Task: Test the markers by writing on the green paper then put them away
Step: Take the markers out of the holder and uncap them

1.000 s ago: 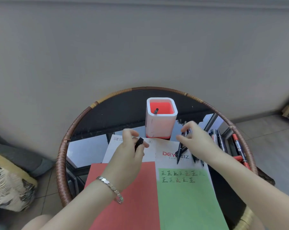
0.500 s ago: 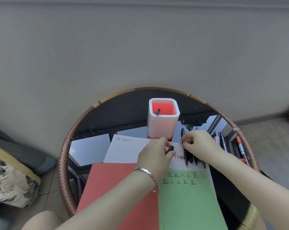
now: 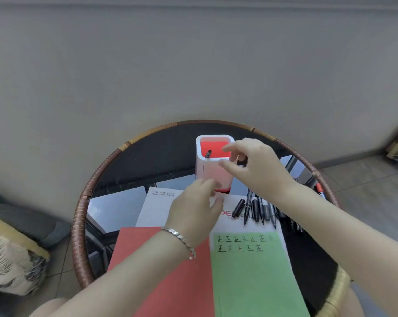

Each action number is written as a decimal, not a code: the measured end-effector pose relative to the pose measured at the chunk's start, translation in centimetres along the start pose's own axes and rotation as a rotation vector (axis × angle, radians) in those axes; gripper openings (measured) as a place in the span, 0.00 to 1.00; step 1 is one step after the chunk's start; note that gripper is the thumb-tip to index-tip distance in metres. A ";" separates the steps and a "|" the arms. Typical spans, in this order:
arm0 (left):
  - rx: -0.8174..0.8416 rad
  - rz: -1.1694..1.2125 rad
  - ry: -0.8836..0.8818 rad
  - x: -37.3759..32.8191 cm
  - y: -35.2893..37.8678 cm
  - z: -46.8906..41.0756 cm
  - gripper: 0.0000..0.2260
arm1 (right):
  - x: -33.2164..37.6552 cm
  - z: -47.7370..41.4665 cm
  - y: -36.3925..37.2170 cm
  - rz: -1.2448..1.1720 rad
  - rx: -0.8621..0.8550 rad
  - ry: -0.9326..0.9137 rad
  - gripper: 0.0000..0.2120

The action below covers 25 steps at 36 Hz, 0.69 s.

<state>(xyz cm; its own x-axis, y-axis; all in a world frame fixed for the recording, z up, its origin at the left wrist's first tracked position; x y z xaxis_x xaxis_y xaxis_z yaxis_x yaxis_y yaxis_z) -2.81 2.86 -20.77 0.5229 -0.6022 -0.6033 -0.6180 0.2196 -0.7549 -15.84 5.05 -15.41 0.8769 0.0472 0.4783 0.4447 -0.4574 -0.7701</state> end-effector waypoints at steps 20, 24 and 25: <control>-0.302 0.136 0.118 0.6 -6.2 1.0 0.24 | 5.1 1.1 -5.3 -0.356 -0.387 -0.137 0.05; -0.280 0.133 0.197 -0.5 -5.4 0.8 0.23 | 4.8 2.7 -5.9 -0.580 -0.352 -0.008 0.06; -0.261 0.134 0.209 -0.7 -5.1 0.9 0.21 | 4.5 3.1 -5.6 -0.638 -0.330 0.042 0.05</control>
<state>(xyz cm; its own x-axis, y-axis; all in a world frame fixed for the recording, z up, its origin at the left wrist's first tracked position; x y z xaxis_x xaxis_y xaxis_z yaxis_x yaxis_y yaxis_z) 0.46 2.83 -16.71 0.3123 -0.7312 -0.6065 -0.8164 0.1198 -0.5649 -13.80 10.60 -10.29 0.4539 0.3637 0.8135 0.7838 -0.5972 -0.1703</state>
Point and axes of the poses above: each hand's wrist, its own z-axis away from the middle knuckle, its own y-axis out of the palm, x = y × z, the point moved 3 cm from there along -z, towards the middle knuckle, and after that the axes turned 1 degree about z, right-handed, at the moved point
